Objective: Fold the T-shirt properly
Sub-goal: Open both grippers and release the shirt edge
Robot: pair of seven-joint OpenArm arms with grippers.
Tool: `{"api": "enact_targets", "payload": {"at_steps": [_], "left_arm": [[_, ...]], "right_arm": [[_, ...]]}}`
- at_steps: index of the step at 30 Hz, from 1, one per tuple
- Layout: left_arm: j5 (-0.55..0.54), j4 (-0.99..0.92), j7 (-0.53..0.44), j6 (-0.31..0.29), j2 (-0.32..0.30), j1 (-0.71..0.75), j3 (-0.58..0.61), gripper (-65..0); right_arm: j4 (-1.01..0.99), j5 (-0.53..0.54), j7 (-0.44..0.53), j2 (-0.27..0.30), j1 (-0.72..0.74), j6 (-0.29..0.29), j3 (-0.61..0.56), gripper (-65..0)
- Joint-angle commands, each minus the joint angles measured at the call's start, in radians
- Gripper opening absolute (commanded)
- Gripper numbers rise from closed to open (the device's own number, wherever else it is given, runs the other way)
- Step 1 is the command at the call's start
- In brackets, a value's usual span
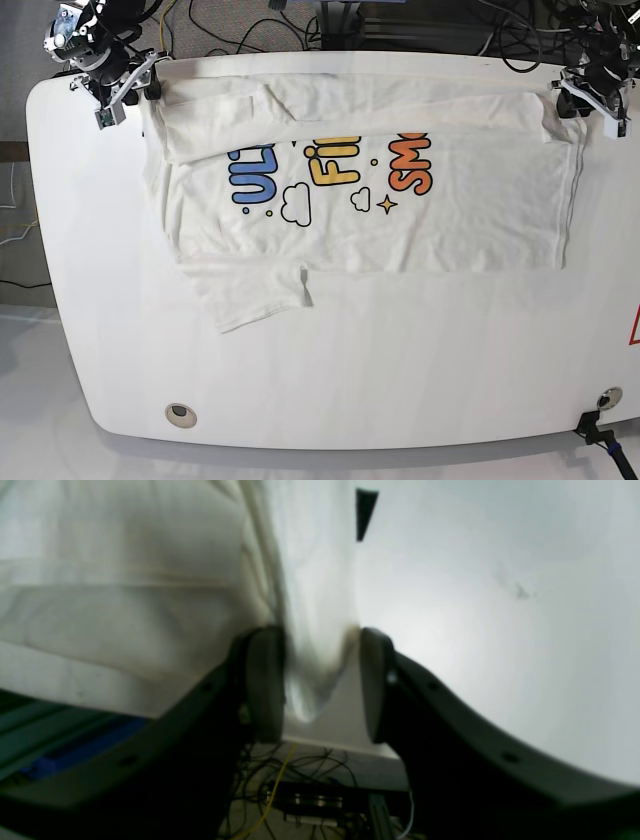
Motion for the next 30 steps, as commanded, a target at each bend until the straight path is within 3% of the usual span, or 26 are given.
{"api": "enact_targets", "payload": {"at_steps": [1, 5, 14, 30], "left_arm": [[0.04, 0.047, 0.042, -0.024, -0.009, 0.007, -0.005, -47.1], [0.04, 0.144, 0.043, -0.05, -0.009, 0.025, -0.006, -47.1], [0.04, 0.308, 0.105, -0.048, -0.009, 0.031, -0.008, -47.1], [0.04, 0.319, 0.116, -0.048, -0.045, -0.033, -0.039, -47.1]], "right_arm": [[0.033, -0.01, -0.028, 0.013, -0.01, -0.003, 0.005, -40.6], [0.08, -0.012, -0.086, 0.032, -0.003, -0.003, 0.008, -40.6], [0.117, -0.01, -0.092, 0.035, 0.023, -0.003, 0.005, -40.5], [0.129, -0.009, -0.126, 0.029, 0.097, -0.002, 0.005, -40.4]]}}
